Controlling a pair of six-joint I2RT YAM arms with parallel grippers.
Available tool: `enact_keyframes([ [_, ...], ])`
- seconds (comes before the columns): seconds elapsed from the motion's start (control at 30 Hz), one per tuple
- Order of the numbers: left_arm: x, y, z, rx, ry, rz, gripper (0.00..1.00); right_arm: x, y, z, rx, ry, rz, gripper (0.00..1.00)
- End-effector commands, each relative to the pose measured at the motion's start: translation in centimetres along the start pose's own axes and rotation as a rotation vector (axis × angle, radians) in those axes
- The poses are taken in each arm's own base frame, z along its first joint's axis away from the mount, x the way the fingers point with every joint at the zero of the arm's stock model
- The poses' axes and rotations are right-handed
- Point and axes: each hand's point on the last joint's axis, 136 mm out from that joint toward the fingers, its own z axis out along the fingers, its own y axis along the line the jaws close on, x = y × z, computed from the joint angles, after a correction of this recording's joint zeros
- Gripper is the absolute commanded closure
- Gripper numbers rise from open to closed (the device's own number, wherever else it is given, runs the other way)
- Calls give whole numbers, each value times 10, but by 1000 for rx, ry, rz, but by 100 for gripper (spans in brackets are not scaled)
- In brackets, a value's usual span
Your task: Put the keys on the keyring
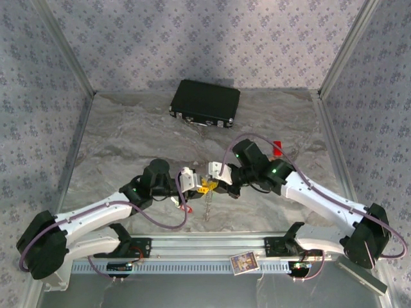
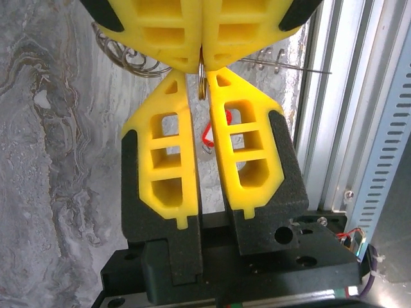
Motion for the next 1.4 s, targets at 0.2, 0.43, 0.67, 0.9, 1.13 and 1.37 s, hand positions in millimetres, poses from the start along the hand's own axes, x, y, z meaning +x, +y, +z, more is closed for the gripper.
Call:
enact_keyframes([
  [0.2,-24,-2,-5,13,-64,60,100,-4,-5,-10,60,-51,23,72],
  [0.43,-24,-3,-6,6,-89,66,100,19,-4,-17,130,-87,145,70],
  [0.67,-26,-3,-5,11,-98,69,100,14,-4,-12,124,-116,141,72],
  [0.9,-27,-3,-5,13,-100,71,100,13,-5,-7,107,-118,138,83],
  [1.13,-30,-6,-5,25,-116,81,100,11,-1,2,43,-131,147,100],
  [1.37,-32,-7,-6,32,-123,96,100,21,0,13,-7,-81,187,100],
])
